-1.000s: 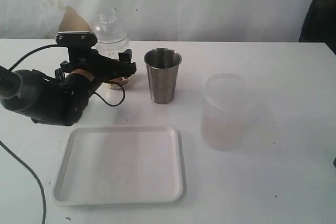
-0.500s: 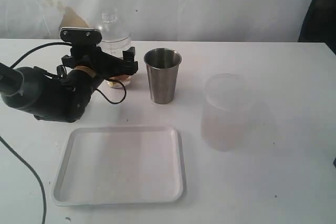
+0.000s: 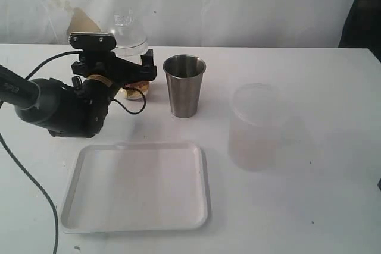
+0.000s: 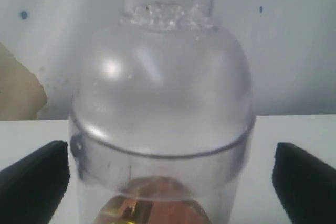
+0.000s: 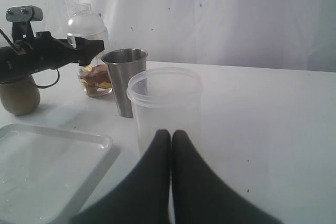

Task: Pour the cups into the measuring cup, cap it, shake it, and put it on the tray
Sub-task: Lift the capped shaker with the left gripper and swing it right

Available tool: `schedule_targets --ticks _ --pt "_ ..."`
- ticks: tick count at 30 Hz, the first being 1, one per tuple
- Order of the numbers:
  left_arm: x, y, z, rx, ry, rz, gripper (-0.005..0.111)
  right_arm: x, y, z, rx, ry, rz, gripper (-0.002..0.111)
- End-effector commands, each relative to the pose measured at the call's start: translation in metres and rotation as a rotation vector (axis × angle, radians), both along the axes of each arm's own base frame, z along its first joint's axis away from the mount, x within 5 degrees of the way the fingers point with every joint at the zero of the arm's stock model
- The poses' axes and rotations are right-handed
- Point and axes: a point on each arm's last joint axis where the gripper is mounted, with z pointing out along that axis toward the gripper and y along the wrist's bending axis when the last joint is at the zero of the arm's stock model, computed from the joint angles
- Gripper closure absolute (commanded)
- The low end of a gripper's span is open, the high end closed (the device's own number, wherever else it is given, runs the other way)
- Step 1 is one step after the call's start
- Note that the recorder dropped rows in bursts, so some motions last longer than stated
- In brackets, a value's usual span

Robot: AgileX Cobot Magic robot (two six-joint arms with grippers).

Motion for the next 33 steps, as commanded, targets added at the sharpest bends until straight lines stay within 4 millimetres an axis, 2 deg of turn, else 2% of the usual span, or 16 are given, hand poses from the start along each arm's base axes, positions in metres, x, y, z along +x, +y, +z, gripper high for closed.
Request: schedule_targets --ticks 1,8,14,19,26,30,31,33 --pt "0.010 -0.005 0.000 -0.018 -0.017 0.008 0.001 0.000 0.000 -0.001 0.003 -0.005 -0.007 0.108" --pt "0.025 -0.010 -0.010 -0.025 0.005 0.012 0.002 0.000 0.000 -0.001 0.003 -0.005 -0.007 0.108" --pt "0.036 -0.014 -0.001 -0.051 -0.027 0.019 0.002 0.000 0.000 -0.001 0.003 -0.005 -0.007 0.108" --pt "0.043 -0.016 0.002 -0.064 0.033 0.020 0.004 0.000 0.000 -0.001 0.003 -0.005 -0.007 0.108" --pt "0.047 -0.011 -0.002 -0.071 0.106 0.038 0.040 0.000 0.000 -0.001 0.003 -0.005 -0.007 0.108" --pt "0.047 -0.012 -0.002 -0.068 0.111 0.034 0.041 0.000 0.000 -0.001 0.003 -0.005 -0.007 0.108" --pt "0.047 -0.012 -0.002 -0.068 0.113 0.034 0.044 0.000 0.000 -0.001 0.003 -0.005 -0.007 0.108" --pt "0.047 -0.011 -0.003 -0.067 0.120 0.034 0.057 0.000 0.000 -0.001 0.003 -0.005 -0.007 0.108"
